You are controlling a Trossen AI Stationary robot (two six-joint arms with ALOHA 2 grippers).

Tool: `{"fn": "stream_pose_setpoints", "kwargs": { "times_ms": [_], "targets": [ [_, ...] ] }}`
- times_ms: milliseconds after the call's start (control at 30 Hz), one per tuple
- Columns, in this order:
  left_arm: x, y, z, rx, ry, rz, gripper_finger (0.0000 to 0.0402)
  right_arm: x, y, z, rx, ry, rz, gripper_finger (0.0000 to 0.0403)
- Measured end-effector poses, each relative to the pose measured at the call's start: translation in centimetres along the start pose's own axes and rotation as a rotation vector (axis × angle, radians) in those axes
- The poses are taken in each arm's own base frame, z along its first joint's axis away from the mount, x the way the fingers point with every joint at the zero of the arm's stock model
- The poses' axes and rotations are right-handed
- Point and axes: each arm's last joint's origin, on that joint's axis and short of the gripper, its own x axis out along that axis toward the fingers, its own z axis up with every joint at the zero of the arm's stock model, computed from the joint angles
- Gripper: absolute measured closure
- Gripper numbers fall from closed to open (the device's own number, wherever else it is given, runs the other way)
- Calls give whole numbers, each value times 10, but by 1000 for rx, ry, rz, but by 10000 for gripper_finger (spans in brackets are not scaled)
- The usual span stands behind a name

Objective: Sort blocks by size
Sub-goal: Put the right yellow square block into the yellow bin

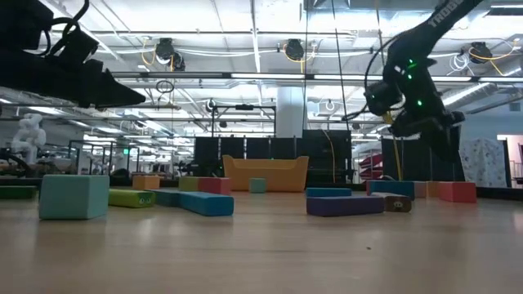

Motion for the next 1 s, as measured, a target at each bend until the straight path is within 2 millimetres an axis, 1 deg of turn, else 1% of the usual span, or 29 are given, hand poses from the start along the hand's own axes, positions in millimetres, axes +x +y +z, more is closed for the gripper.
{"fn": "stream_pose_setpoints", "kwargs": {
  "times_ms": [100, 267, 367, 467, 567, 700, 867, 1000],
  "targets": [
    [0, 0, 0, -32, 1, -4, 210, 5, -4, -1, 8, 11, -22, 178],
    [0, 0, 0, -41, 0, -4, 210, 6, -5, 4, 24, -38, -36, 131],
    [0, 0, 1, -44, -10, -4, 210, 6, -5, 5, 59, -55, -34, 114],
    [0, 0, 4, -68, -35, -2, 210, 5, -5, 6, 101, -60, -36, 112],
    [0, 0, 5, -84, -48, -2, 210, 5, -5, 6, 135, -65, -31, 118],
    [0, 1, 8, -111, -71, -1, 210, 4, 1, 7, 111, -80, 1, 127],
    [0, 1, 8, -128, -72, -2, 210, 3, 8, 9, 85, -111, 2, 133],
    [0, 0, 7, -138, -62, -4, 210, 1, 15, 9, 18, -126, 0, 133]
  ]
}}
